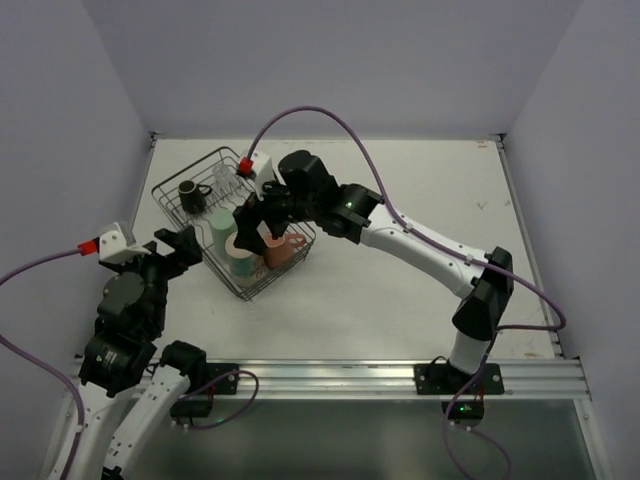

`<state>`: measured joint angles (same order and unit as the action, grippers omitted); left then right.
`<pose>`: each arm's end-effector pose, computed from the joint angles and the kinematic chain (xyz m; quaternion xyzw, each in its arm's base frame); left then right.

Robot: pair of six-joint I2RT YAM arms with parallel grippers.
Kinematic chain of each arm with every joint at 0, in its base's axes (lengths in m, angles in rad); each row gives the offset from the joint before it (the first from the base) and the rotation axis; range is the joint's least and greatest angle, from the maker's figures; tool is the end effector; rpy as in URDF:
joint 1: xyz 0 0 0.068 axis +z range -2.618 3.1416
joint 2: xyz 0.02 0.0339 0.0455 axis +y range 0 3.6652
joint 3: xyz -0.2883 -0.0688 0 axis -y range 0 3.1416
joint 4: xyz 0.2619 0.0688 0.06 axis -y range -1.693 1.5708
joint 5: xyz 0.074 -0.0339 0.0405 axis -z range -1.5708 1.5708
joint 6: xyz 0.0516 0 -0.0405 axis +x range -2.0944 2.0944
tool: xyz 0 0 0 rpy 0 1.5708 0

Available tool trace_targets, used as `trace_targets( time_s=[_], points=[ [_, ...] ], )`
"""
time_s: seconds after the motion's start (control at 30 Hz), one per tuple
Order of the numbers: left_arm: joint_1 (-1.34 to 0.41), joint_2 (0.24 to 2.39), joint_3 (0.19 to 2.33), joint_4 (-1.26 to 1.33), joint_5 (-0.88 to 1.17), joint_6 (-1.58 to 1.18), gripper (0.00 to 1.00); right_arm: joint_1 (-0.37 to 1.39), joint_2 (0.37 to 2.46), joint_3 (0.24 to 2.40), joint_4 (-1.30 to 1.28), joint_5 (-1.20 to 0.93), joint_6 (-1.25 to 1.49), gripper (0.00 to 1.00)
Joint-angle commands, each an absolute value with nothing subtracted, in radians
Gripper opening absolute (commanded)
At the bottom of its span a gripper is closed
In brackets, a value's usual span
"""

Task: Unload the cups from the dish rack

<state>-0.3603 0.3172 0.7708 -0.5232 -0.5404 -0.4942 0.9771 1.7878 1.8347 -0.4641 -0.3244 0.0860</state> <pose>0.0778 -0.0010 0.3639 -0.2288 0.6910 -0.0947 0.6791 0.2399 0.3849 0.4174 -0.4360 0.7085 0.3895 0.3953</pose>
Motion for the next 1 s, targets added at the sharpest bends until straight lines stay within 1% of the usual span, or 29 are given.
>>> trace_targets(
  time_s=[0.0, 0.03, 0.07, 0.1, 0.13, 0.17, 0.2, 0.23, 0.4, 0.5, 0.67, 0.97],
  points=[
    [-0.356, 0.342, 0.758, -0.463, -0.397, -0.508, 1.00, 0.980, 1.719, 1.769, -0.474, -0.200, 0.060, 0.99],
    [-0.356, 0.369, 0.761, -0.466, -0.350, -0.514, 1.00, 0.979, 1.679, 1.719, -0.412, -0.177, 0.066, 0.99],
    [-0.356, 0.394, 0.768, -0.475, -0.301, -0.515, 1.00, 0.977, 1.636, 1.619, -0.379, -0.152, 0.074, 0.99],
    [-0.356, 0.426, 0.802, -0.524, -0.216, -0.520, 1.00, 0.974, 1.547, 1.576, -0.341, -0.105, 0.075, 0.99],
    [-0.356, 0.504, 0.820, -0.552, -0.172, -0.520, 1.00, 0.968, 1.507, 1.536, -0.331, -0.089, 0.078, 0.99],
    [-0.356, 0.546, 0.837, -0.577, -0.129, -0.520, 1.00, 0.948, 1.467, 1.460, -0.324, -0.081, 0.093, 0.99],
    [-0.356, 0.581, 0.863, -0.618, -0.053, -0.519, 1.00, 0.936, 1.429, 1.427, -0.313, -0.078, 0.103, 0.99],
    [-0.356, 0.641, 0.871, -0.632, -0.025, -0.517, 1.00, 0.922, 1.364, 1.393, -0.310, -0.081, 0.113, 0.99],
    [-0.356, 0.783, 0.868, -0.632, 0.058, -0.508, 1.00, 0.858, 1.235, 1.209, -0.278, -0.077, 0.189, 0.99],
    [-0.356, 0.860, 0.862, -0.630, 0.026, -0.492, 1.00, 0.833, 1.178, 1.128, -0.246, -0.089, 0.218, 0.99],
    [-0.357, 0.911, 0.859, -0.617, -0.034, -0.479, 1.00, 0.816, 1.123, 1.034, -0.207, -0.121, 0.235, 0.99],
    [-0.382, 1.012, 0.868, -0.595, -0.116, -0.442, 1.00, 0.816, 1.127, 0.994, -0.153, -0.160, 0.252, 0.99]
  ],
)
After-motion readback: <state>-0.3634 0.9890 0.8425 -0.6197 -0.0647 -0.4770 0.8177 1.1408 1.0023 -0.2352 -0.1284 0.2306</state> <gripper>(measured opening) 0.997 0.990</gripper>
